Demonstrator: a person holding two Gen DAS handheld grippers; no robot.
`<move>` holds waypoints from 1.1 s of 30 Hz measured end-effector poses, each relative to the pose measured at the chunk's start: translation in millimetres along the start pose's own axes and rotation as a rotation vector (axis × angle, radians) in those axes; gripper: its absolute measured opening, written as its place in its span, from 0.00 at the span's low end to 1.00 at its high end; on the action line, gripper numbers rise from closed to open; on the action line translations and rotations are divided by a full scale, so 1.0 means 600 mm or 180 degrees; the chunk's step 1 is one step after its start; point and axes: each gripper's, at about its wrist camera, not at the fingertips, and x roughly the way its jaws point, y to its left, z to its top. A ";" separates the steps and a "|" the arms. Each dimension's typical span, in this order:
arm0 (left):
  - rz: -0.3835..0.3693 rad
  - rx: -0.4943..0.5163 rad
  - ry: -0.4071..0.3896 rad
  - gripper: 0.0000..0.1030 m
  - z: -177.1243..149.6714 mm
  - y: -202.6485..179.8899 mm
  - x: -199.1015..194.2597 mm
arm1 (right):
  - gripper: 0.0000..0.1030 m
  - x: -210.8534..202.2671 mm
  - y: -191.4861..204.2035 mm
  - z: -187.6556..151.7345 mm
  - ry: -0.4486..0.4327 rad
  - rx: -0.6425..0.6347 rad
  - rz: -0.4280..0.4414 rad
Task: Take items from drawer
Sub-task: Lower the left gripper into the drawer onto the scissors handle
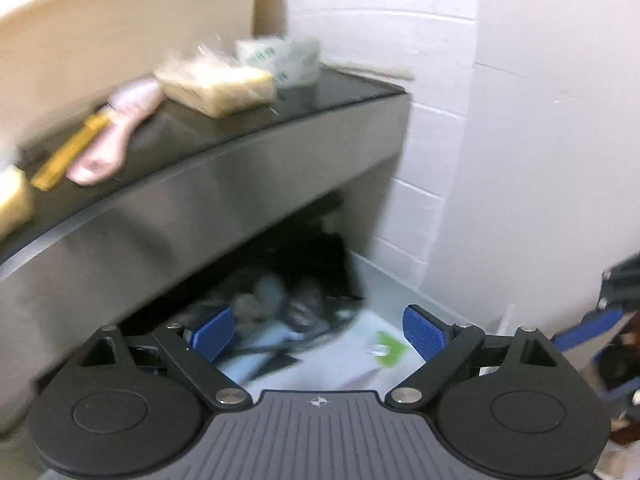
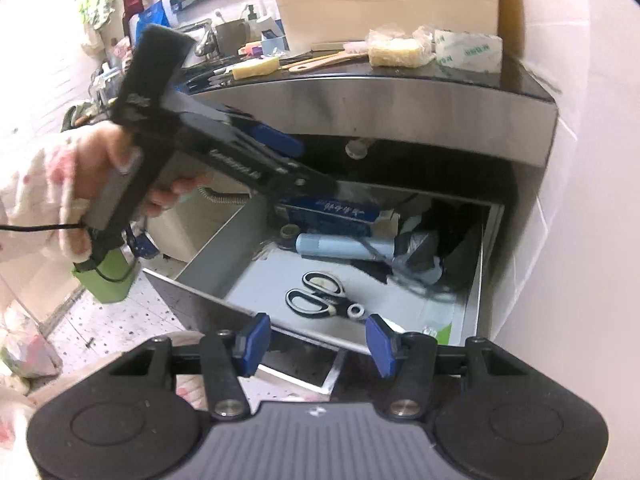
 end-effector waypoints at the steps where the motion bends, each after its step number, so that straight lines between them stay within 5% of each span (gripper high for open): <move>1: -0.0052 -0.0043 0.0014 0.89 -0.002 0.002 0.008 | 0.51 -0.005 -0.001 -0.006 -0.0024 0.0034 0.0014; 8: -0.0055 0.0369 0.0482 0.85 -0.009 -0.019 0.068 | 0.51 -0.028 -0.011 -0.037 -0.0211 0.0240 0.0098; 16: -0.0234 0.1554 0.1228 0.71 -0.058 -0.040 0.157 | 0.51 -0.027 -0.012 -0.063 -0.0230 0.0298 0.0144; 23: -0.0443 0.1723 0.1787 0.65 -0.098 -0.023 0.227 | 0.51 -0.027 -0.009 -0.074 -0.0262 0.0380 0.0190; 33: -0.0447 0.2378 0.2011 0.56 -0.126 -0.030 0.296 | 0.51 -0.025 -0.009 -0.075 -0.0305 0.0468 0.0214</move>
